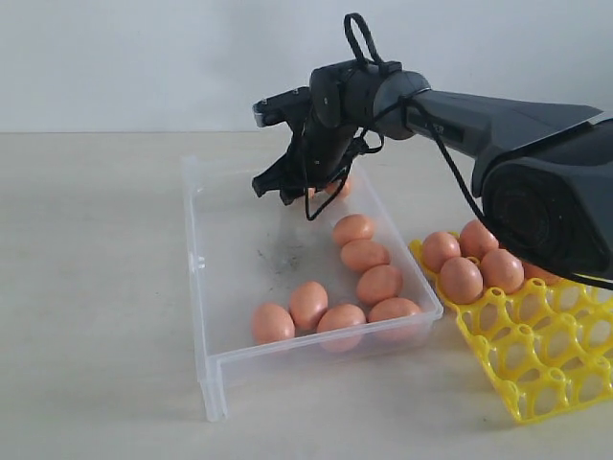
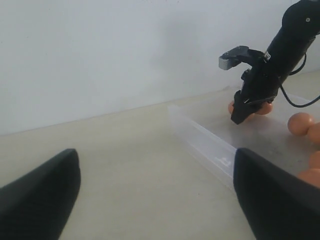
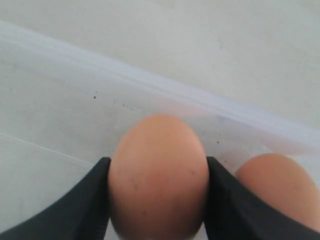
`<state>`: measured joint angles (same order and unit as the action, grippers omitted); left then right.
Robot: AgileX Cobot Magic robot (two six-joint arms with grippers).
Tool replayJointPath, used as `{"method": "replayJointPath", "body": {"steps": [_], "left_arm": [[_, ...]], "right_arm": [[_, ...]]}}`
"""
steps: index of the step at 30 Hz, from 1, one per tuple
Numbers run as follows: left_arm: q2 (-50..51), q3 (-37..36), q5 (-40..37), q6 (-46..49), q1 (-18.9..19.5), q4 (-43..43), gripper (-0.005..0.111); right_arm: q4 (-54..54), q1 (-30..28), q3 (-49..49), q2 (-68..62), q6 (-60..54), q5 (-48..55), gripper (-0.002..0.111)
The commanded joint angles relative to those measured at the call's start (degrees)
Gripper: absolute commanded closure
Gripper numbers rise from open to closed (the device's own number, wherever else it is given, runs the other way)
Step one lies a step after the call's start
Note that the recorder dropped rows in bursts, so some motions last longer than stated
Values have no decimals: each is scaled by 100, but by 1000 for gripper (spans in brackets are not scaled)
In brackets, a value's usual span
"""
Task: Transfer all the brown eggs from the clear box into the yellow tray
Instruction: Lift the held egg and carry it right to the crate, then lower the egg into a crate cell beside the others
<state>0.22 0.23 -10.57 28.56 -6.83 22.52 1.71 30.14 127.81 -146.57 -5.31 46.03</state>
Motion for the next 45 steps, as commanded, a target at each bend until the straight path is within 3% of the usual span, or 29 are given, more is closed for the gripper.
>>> {"method": "replayJointPath", "body": {"steps": [1, 3, 7, 11, 16, 20, 27, 31, 38, 45], "left_arm": [[-22, -23, 39, -45, -37, 38, 29], [-22, -23, 39, -45, -37, 38, 29], [-22, -23, 39, -45, -37, 38, 29], [-22, -23, 39, -45, -37, 38, 29], [-22, -23, 39, -45, -37, 38, 29], [-22, -23, 39, -45, -37, 38, 29], [-22, -23, 39, -45, -37, 38, 29], [-22, -23, 39, -45, -37, 38, 29], [-22, -23, 39, -45, -37, 38, 29], [-22, -23, 39, -45, -37, 38, 29]], "right_arm": [[508, -30, -4, 24, -268, -899, 108], [925, -7, -475, 129, -498, -1590, 108], [2121, 222, -2229, 642, -1820, -4479, 108], [1919, 430, -3412, 1020, -1827, -6616, 108], [496, 464, -4787, 1484, -199, -8962, 108], [76, 349, -6123, 1750, 1151, -11599, 108], [76, 97, -8013, 2748, 1089, -11599, 108], [666, -279, -9094, 3684, 968, -11599, 108], [1217, -1833, -10802, 4543, 1860, -11599, 108], [-260, -2931, -11390, 4532, 2115, -11599, 108]]}}
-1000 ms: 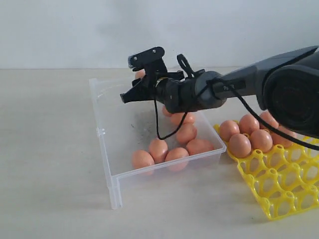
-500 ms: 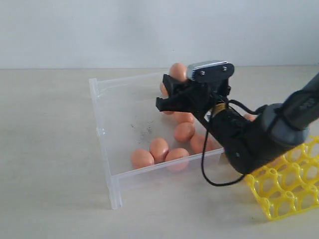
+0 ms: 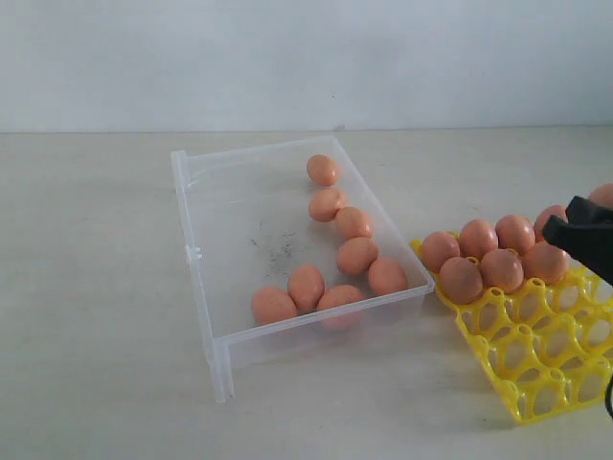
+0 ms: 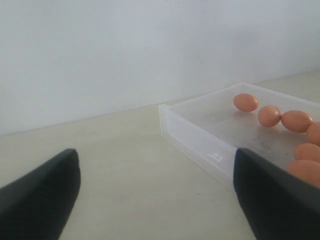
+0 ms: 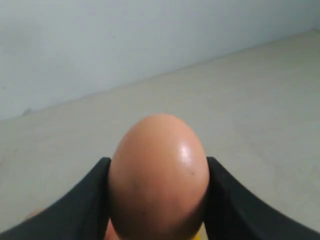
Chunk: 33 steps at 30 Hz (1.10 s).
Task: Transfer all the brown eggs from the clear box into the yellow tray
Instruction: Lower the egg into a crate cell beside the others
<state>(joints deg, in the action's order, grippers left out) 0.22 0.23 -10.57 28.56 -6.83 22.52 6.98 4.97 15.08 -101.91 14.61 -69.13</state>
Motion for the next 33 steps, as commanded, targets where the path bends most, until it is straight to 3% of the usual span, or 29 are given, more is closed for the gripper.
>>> {"method": "replayJointPath", "body": {"steps": [1, 7, 14, 33], "left_arm": [[-22, -23, 39, -45, -37, 38, 29], [-22, -23, 39, -45, -37, 38, 29], [-22, -23, 39, -45, -37, 38, 29], [-22, -23, 39, -45, -37, 38, 29]], "right_arm": [[-868, -485, -120, 66, 123, -83, 108], [-1165, -844, -70, 7, 308, -83, 108], [-1251, -845, 141, -730, 1140, -83, 108], [-1370, -845, 446, -1407, 1042, -83, 108]]}}
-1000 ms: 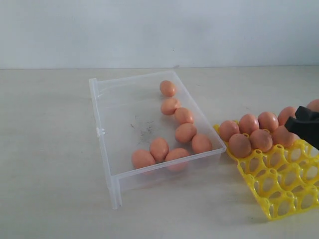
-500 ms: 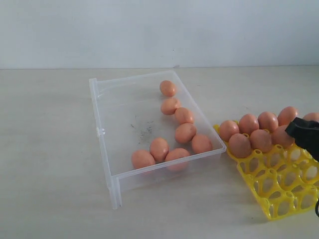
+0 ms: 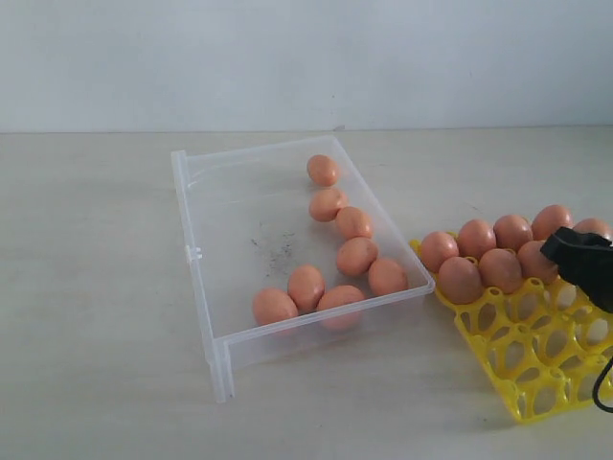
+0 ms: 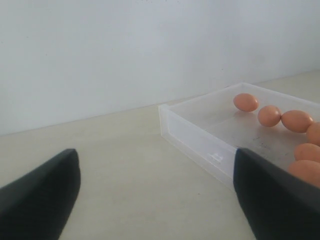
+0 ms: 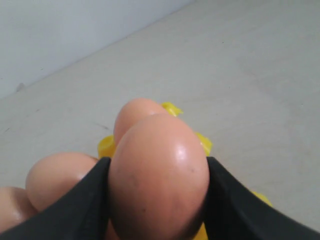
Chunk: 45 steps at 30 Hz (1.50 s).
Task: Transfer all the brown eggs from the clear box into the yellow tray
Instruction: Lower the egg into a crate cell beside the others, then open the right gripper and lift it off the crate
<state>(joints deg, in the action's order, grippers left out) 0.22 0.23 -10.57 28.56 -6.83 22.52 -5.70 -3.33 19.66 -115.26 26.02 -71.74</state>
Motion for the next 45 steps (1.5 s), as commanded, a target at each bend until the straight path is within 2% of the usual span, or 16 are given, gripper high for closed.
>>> {"method": "replayJointPath", "body": {"steps": [1, 10, 12, 18, 21, 33, 41, 45], "left_arm": [[-22, -23, 39, -45, -37, 38, 29], [-22, -23, 39, -45, -37, 38, 29], [-22, -23, 39, -45, -37, 38, 29], [-22, -23, 39, -45, -37, 38, 29], [-22, -23, 39, -45, -37, 38, 29], [-22, -23, 39, -45, -37, 38, 29], [-22, -23, 39, -45, -37, 38, 29], [-22, -23, 39, -45, -37, 38, 29]], "right_arm": [[-102, -15, -3, -71, -99, 177, 108], [-481, -15, 233, -71, -49, 586, 107], [-481, -15, 233, -71, -49, 697, 99], [-459, -15, 233, -71, -36, 777, 60], [-459, -15, 233, -71, -36, 814, 51], [-350, -15, 195, 35, -9, 715, 50], [247, -15, -238, 833, -778, 533, 50], [54, -15, -308, 1224, -940, 473, 50]]}}
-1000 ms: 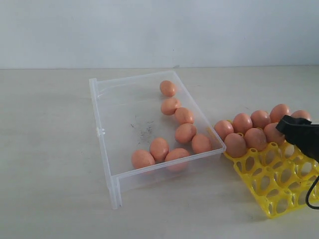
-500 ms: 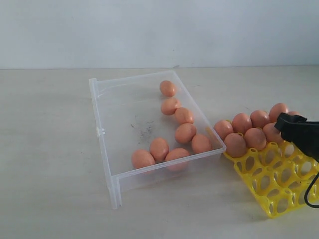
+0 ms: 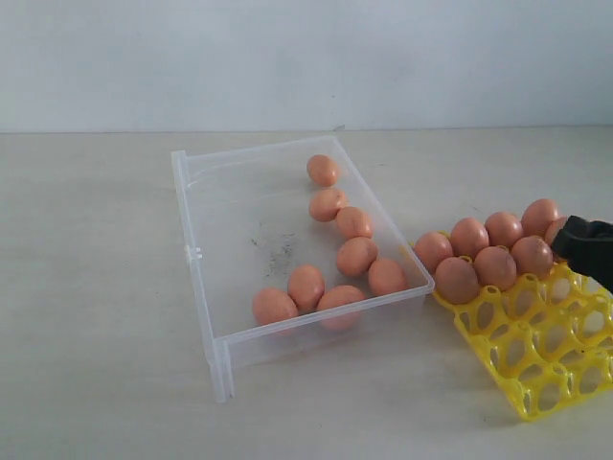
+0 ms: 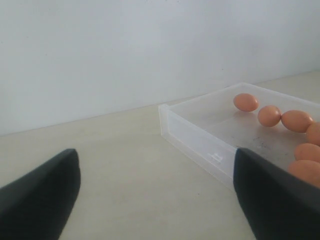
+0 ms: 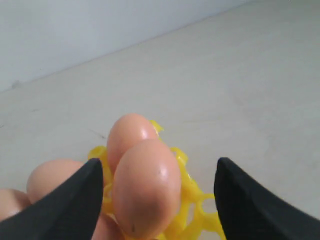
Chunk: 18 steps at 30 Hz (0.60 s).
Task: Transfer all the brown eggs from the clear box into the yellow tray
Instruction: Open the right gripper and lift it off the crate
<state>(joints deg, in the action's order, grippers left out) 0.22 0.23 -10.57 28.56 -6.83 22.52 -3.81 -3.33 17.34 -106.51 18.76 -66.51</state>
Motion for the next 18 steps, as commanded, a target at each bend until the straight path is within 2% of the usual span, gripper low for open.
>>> {"method": "replayJointPath", "body": {"steps": [1, 10, 15, 18], "left_arm": [[-22, -23, 39, -45, -37, 38, 29], [-22, -23, 39, -45, -37, 38, 29], [-22, -23, 39, -45, -37, 38, 29], [-22, -23, 39, -45, -37, 38, 29]], "right_arm": [[-259, -15, -76, 440, -224, -49, 50], [-565, -15, -76, 1357, -18, -345, 50], [-2554, -15, 122, 1900, 890, -345, 52], [-3607, -15, 727, 2204, 2389, 1186, 66]]}}
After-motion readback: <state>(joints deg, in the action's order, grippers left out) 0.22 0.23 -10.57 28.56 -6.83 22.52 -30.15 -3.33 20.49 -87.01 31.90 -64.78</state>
